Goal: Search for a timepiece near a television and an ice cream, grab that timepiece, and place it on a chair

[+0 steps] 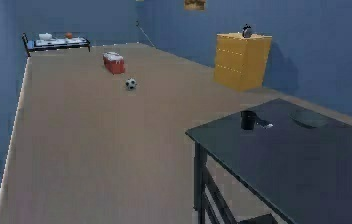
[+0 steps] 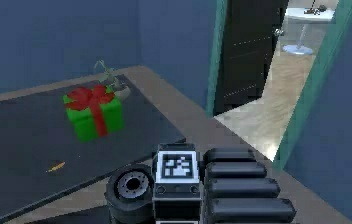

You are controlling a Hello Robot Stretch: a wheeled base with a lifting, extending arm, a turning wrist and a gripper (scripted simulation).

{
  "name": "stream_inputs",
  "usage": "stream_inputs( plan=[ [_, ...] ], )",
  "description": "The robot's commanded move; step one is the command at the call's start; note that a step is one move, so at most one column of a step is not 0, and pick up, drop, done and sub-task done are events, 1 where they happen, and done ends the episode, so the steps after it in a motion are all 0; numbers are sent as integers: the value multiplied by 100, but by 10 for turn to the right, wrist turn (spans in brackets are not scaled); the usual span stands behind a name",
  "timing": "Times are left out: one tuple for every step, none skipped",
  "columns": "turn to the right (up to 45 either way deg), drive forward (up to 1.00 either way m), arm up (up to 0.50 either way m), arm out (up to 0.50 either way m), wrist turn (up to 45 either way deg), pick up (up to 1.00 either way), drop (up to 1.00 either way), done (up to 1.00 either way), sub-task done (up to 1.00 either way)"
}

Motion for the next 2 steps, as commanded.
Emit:
stream_inputs(
  plan=[
    [450, 0, 0, 0, 0, 0, 0, 0, 0],
    [30, 0, 0, 0, 0, 0, 0, 0, 0]
  ],
)
